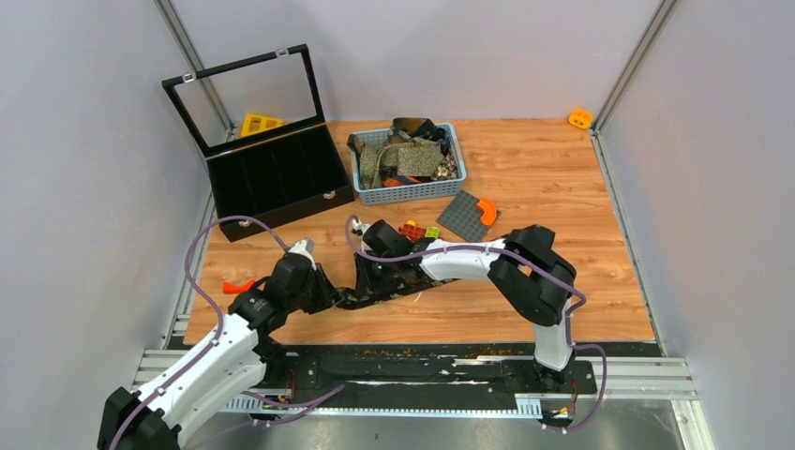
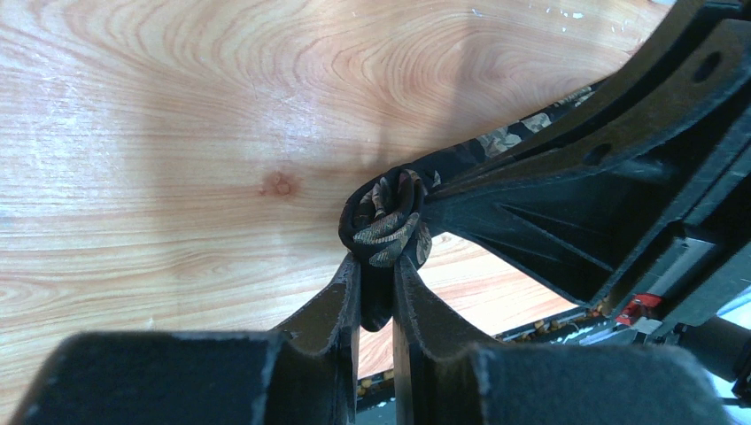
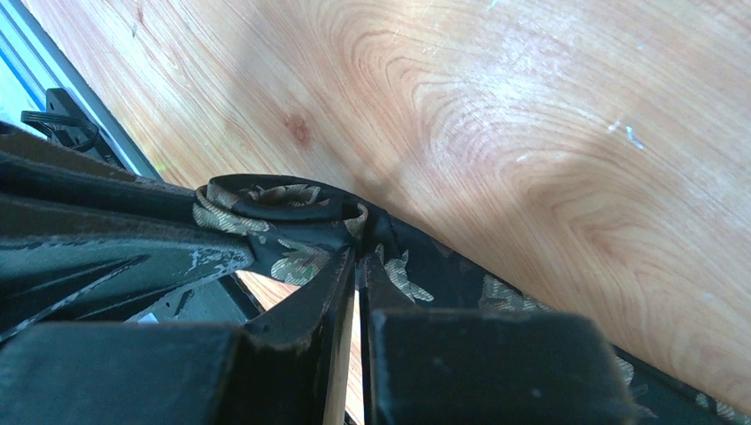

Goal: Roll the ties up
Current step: Roll the tie at the center of the board.

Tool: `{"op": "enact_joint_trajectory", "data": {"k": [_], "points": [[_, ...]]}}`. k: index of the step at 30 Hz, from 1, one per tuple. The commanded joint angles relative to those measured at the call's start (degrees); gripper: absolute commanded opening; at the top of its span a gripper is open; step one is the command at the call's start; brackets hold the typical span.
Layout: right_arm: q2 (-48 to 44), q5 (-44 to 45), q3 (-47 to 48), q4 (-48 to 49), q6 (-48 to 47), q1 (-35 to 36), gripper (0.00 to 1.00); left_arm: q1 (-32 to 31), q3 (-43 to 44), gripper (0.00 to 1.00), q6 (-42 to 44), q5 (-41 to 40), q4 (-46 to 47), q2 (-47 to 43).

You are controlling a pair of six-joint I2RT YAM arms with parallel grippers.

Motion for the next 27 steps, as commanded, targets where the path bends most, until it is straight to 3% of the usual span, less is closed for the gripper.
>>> {"op": "enact_joint_trajectory", "data": {"k": [1,22,27], "points": [[2.5,-1.0,2.7,1.6,0.0,1.4,0.07,0.1,4.3,0.06,2.4,-0.5,-1.3,1.4],[9.5,-6.8,12.2,4.9,2.6,4.9,0.03,0.1,15.1,0.06,8.5,-2.3,-14.1,6.7],[9.6,-8.1,10.8,6.5,2.6,4.9,0.03,0.1,15.4,0.05,8.1,-4.1,-14.6,8.5]]}}
